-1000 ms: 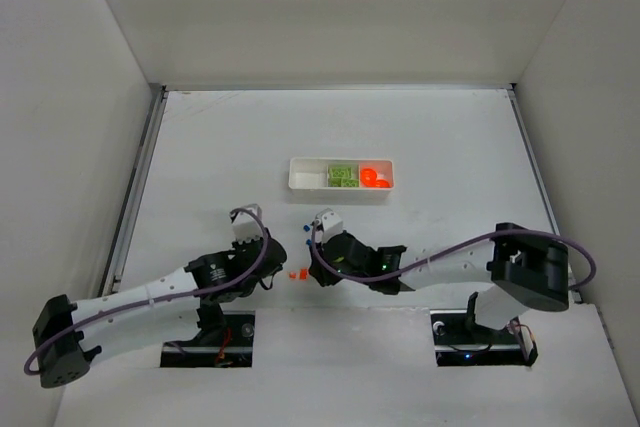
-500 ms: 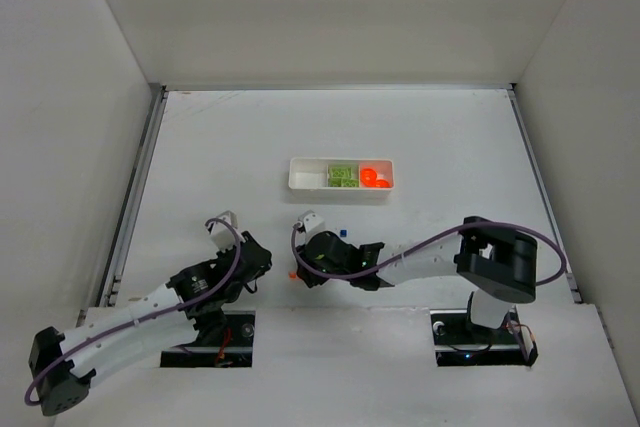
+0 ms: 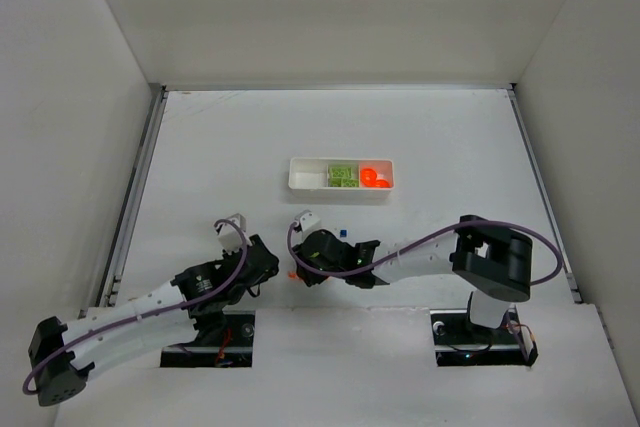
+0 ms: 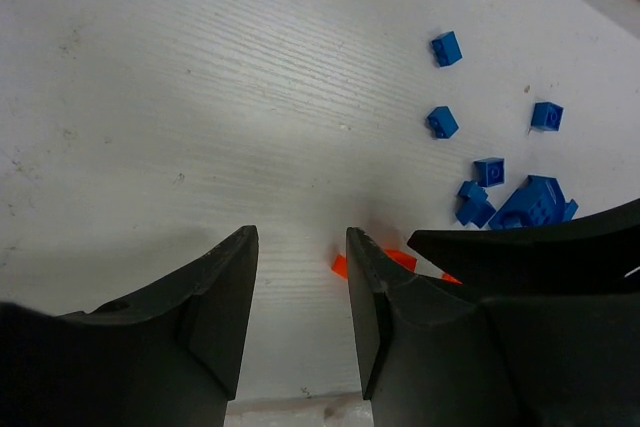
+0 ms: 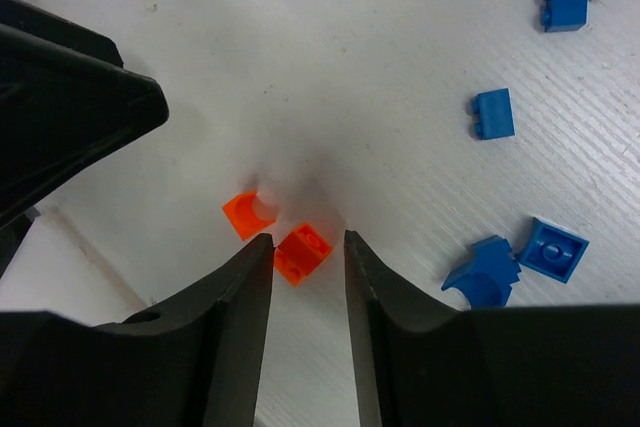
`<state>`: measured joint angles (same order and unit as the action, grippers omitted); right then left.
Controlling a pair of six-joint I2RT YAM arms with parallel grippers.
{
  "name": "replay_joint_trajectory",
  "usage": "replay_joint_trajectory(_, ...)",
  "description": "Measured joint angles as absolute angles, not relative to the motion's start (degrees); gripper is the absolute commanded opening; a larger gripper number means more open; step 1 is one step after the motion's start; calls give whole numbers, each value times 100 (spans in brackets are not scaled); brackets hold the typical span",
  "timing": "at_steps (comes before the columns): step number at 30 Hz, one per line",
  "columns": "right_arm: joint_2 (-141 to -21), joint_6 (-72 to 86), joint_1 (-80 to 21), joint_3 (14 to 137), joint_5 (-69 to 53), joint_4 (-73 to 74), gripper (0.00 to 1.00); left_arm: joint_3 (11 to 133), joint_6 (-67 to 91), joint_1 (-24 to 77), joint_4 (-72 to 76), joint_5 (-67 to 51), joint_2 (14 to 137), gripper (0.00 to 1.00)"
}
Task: Sort the legos into containers by color
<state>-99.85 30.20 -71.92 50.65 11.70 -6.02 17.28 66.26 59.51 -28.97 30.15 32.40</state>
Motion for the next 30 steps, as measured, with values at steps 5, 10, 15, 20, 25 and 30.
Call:
replay_joint_trajectory(5,-9990,3020,-7192,5065,1173,-519,31,1728,6611,5996,-2897,3000,3234,39)
replay_joint_trajectory(10,-9990,3024,-7166,5076,1175,-508,27,1728,6591,6121,-2902,2998,3192,45)
replay_joint_trajectory(15,-9961,3026,-7087,5076,1212,-506,26,1728,6495,6351,-2860,2956,3277,48)
replay_joint_trajectory(20,-9671,3030,-6816,5072,1251,-484,26,1728,6351,6652,-2613,2930,3487,48)
replay_joint_trajectory(25,-9242,3050,-6547,5059,1299,-499,26,1728,6206,6849,-2274,2917,3778,47)
replay_joint_trajectory(30,-8790,3041,-6239,4897,1308,-482,25,1730,6084,7017,-2018,2926,4265,45)
